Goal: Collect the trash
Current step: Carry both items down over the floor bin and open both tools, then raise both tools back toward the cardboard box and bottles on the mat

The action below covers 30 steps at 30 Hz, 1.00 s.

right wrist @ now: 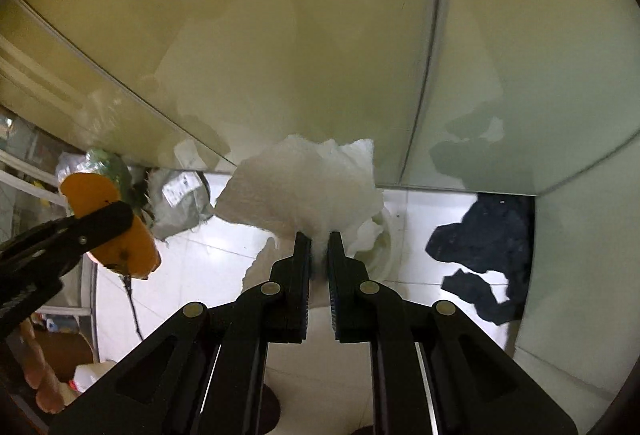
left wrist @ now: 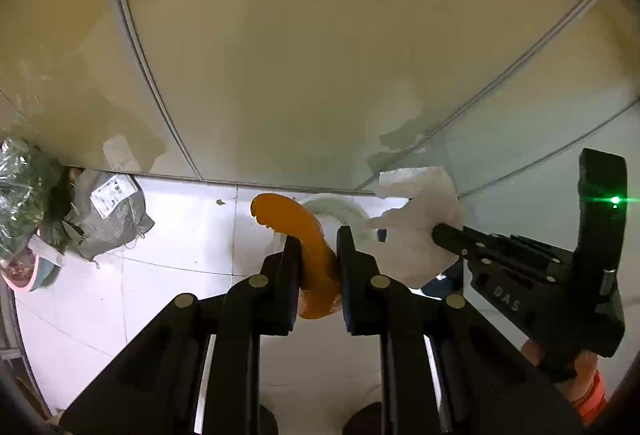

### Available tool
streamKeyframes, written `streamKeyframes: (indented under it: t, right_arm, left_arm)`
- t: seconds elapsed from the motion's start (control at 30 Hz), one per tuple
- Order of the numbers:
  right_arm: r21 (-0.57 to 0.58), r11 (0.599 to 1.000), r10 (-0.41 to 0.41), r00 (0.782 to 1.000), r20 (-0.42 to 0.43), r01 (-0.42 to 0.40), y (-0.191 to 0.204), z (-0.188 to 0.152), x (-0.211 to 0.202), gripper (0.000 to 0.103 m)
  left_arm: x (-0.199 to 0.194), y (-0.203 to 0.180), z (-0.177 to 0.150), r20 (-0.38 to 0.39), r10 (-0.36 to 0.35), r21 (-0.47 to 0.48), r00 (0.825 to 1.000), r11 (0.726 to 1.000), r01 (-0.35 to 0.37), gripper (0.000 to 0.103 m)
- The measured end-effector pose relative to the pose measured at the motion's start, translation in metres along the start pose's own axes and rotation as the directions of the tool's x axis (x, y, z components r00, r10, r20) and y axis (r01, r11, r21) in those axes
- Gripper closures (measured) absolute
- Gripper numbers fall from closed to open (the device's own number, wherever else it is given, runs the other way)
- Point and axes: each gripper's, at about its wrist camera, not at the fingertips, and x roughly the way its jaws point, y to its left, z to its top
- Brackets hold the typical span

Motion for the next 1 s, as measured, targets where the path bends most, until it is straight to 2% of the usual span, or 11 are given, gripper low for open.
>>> streamKeyframes:
  t: [0.1,0.23,0.3,0.53,0.6,0.63,0.8,0.93,1.0]
  right_arm:
    - [0.006,1.0,0.008,1.0,-0.018,-0.008,-0.006,-0.001,0.023,0.092]
    - [0.034,0.999,0.011,1.0,-0.017,-0.01,-0.013,0.0,0.032,0.069]
    - [0.052,0.999,0.013,1.0,-0.01,-0.012,-0.018,0.0,0.03,0.065]
    - [0.08,0.997,-0.002,1.0,0.026,0.0,-0.034,0.003,0.006,0.065]
    - [0.083,0.997,-0.009,0.999,0.039,0.006,-0.036,0.004,-0.005,0.065]
    - [0.084,0.996,-0.015,0.999,0.046,0.011,-0.036,0.004,-0.012,0.065]
    - [0.088,0.996,-0.031,0.997,0.063,0.026,-0.033,0.006,-0.039,0.063]
    - [0.079,0.996,-0.037,0.996,0.077,0.031,-0.026,0.008,-0.07,0.063]
    - [0.078,0.996,-0.038,0.996,0.082,0.032,-0.021,0.009,-0.088,0.063]
  left_arm:
    - [0.022,0.005,0.001,-0.014,0.001,-0.004,1.0,1.0,-0.001,0.087]
    - [0.04,0.001,0.002,-0.028,-0.005,0.006,1.0,1.0,0.005,0.087]
    - [0.049,-0.002,0.003,-0.04,-0.015,0.011,0.999,1.0,0.016,0.087]
    - [0.072,-0.026,0.008,-0.085,-0.063,0.042,0.994,0.997,0.067,0.085]
    - [0.076,-0.033,0.009,-0.106,-0.052,0.05,0.993,0.997,0.058,0.07]
    - [0.076,-0.036,0.01,-0.112,-0.045,0.052,0.993,0.997,0.051,0.068]
    - [0.055,-0.047,0.012,-0.121,-0.039,0.065,0.992,0.997,0.048,0.064]
    - [0.018,-0.055,0.015,-0.115,-0.022,0.078,0.993,0.996,0.031,0.064]
    - [-0.013,-0.059,0.019,-0.094,-0.015,0.083,0.995,0.996,0.023,0.064]
